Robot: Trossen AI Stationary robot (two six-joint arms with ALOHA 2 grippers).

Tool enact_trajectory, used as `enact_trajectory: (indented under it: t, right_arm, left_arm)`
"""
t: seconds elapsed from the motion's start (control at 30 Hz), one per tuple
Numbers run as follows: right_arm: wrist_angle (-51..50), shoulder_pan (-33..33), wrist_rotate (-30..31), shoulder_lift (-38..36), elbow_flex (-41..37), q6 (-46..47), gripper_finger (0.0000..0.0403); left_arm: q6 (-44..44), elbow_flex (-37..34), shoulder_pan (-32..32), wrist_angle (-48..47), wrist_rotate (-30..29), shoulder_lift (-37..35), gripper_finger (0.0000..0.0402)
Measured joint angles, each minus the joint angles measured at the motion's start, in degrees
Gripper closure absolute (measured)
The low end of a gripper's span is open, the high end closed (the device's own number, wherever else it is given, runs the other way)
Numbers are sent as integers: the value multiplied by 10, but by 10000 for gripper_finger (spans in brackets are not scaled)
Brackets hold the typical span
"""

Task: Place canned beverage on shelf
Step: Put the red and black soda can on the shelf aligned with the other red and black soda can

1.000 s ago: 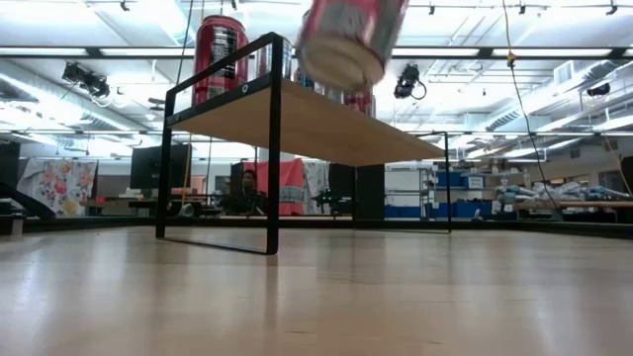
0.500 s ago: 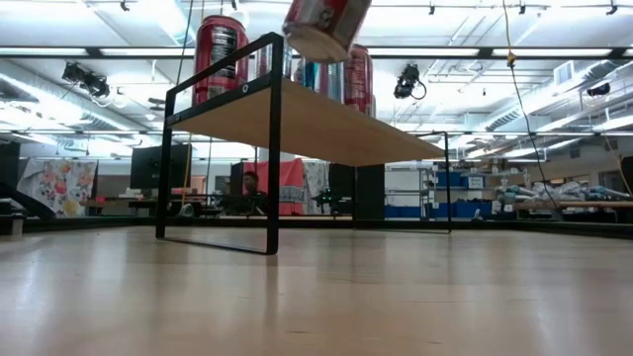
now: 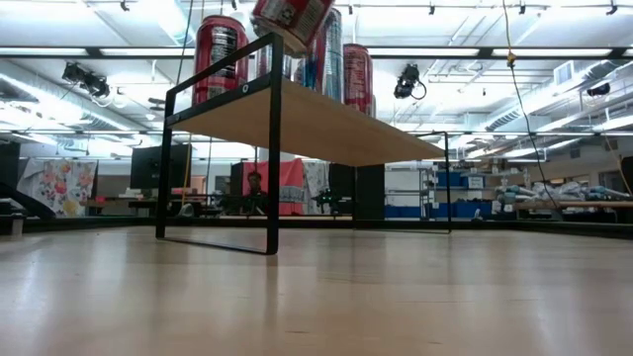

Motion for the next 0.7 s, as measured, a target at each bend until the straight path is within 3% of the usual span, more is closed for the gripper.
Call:
enact_trajectory:
  t: [0.23, 0.7]
  right_arm:
    - [-14, -3, 14, 0, -8, -6, 92]
    - [-7, -28, -42, 0, -36, 1, 92]
  left_arm:
    - [-15, 0, 0, -1, 0, 0, 209]
    - [-19, 0, 0, -2, 0, 0, 209]
